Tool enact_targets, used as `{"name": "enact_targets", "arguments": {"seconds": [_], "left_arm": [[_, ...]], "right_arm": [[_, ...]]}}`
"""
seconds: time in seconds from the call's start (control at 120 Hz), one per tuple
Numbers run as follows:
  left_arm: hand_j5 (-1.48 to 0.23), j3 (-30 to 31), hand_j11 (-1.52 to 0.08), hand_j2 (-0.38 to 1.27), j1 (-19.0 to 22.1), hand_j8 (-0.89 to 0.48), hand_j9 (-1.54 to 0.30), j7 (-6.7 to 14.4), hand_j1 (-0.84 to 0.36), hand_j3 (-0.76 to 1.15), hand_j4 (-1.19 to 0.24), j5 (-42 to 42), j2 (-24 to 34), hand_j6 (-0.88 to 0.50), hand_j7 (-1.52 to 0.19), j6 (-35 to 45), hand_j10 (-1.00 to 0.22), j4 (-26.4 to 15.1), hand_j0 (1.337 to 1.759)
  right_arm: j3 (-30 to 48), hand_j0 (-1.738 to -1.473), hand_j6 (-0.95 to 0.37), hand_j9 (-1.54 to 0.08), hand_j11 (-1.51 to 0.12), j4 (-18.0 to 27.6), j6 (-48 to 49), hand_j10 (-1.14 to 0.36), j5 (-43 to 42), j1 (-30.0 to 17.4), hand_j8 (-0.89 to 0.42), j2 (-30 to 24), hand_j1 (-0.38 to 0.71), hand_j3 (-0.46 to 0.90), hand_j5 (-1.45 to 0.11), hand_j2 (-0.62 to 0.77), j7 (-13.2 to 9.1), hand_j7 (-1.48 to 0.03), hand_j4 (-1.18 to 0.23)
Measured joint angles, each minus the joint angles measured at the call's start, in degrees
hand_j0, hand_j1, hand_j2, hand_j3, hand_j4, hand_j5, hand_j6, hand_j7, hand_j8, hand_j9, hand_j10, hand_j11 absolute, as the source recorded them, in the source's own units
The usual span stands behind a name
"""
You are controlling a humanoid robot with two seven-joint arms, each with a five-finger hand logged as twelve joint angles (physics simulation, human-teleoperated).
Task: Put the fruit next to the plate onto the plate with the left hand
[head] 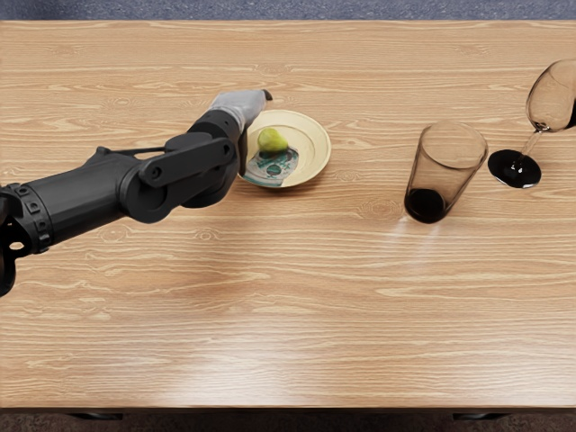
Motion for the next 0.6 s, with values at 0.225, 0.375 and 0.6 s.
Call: {"name": "enact_targets", "arguments": {"seconds": [0.225, 0.375, 0.6], "left_arm": [[-0.07, -7.1, -0.07, 0.02, -0.1, -0.05, -0.07, 0.4, 0.29, 0.0, -0.06, -12.2, 13.1, -0.05, -0.07, -3.2, -0.06, -10.8, 1.658], [-0.05, -10.5, -0.05, 0.01, 3.1, -0.04, -0.05, 0.5, 0.31, 0.0, -0.04, -15.5, 25.1, -0.04, -0.05, -4.0, -0.04, -24.1, 1.658], [-0.03, -11.5, -0.03, 0.01, 4.4, -0.03, -0.03, 0.4, 0.32, 0.0, -0.03, -19.3, 35.3, -0.03, -0.03, -6.9, -0.03, -36.4, 1.658]], "right_arm": [[0.0, -1.658, 0.0, 0.0, 0.0, 0.0, 0.0, 0.0, 0.0, 0.0, 0.0, 0.0, -0.35, 0.0, 0.0, 0.0, 0.0, 0.0, 0.0], [0.0, -1.658, 0.0, 0.0, 0.0, 0.0, 0.0, 0.0, 0.0, 0.0, 0.0, 0.0, -0.35, 0.0, 0.0, 0.0, 0.0, 0.0, 0.0], [0.0, -1.658, 0.0, 0.0, 0.0, 0.0, 0.0, 0.0, 0.0, 0.0, 0.0, 0.0, -0.35, 0.0, 0.0, 0.0, 0.0, 0.0, 0.0]]}}
